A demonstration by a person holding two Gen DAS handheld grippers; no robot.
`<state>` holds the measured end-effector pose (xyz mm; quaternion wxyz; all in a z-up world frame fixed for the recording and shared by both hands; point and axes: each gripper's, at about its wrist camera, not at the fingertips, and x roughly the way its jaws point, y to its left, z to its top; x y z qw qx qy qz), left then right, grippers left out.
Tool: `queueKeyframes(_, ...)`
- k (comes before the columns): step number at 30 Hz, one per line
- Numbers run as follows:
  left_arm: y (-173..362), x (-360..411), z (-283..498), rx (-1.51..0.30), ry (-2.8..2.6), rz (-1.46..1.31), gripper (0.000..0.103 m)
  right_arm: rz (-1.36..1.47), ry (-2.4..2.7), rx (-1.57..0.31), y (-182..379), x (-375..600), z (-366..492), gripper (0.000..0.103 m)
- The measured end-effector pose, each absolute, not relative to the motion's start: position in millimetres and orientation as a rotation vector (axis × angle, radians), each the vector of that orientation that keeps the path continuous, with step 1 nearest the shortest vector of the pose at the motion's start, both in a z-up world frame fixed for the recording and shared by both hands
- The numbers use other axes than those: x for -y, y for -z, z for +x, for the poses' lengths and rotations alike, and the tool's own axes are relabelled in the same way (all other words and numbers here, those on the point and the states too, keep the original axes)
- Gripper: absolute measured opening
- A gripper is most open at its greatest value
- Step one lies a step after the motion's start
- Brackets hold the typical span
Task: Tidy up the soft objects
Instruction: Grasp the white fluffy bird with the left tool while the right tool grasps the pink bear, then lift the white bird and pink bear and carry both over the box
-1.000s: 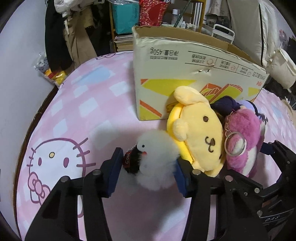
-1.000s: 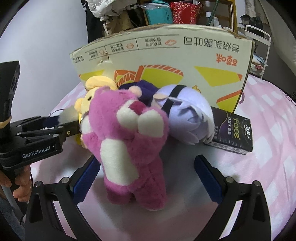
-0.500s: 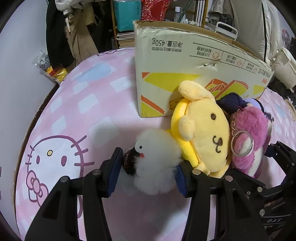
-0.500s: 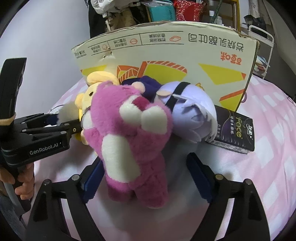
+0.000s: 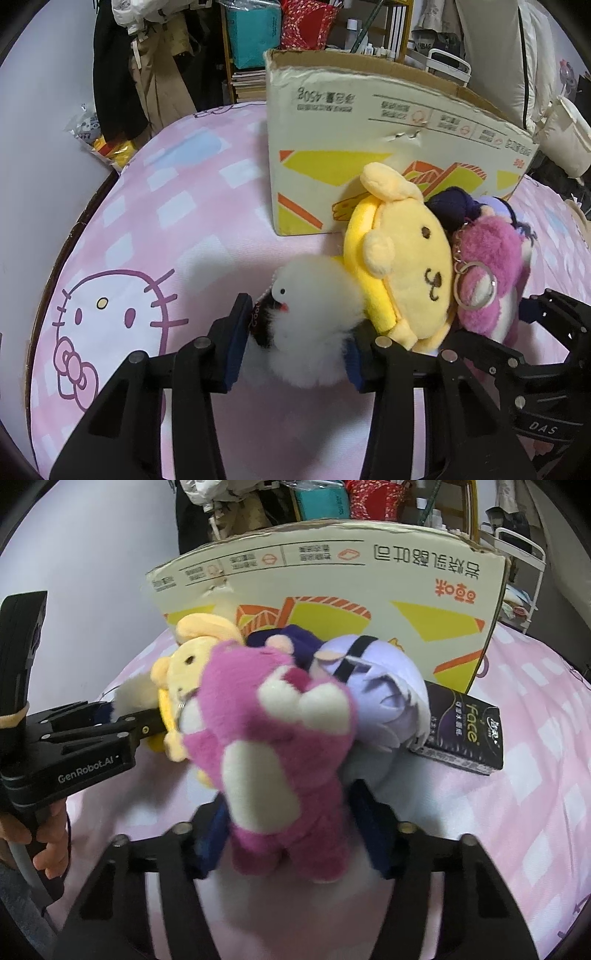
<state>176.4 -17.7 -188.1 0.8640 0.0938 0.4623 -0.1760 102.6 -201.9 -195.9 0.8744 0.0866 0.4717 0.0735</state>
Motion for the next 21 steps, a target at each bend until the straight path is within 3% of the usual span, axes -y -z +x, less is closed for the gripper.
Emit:
queueKeyframes(5, 178.4, 15.5, 164.2, -0.946, 0.368, 0.211, 0.044, 0.164, -0.144, -0.975, 190.2, 197.3, 96.3, 0.051)
queueKeyframes(21, 125.8, 7.8, 111.9, -0.801, 0.326, 0.143, 0.044, 0.150, -0.061, -0.822, 135.1, 211.4, 48.3, 0.050)
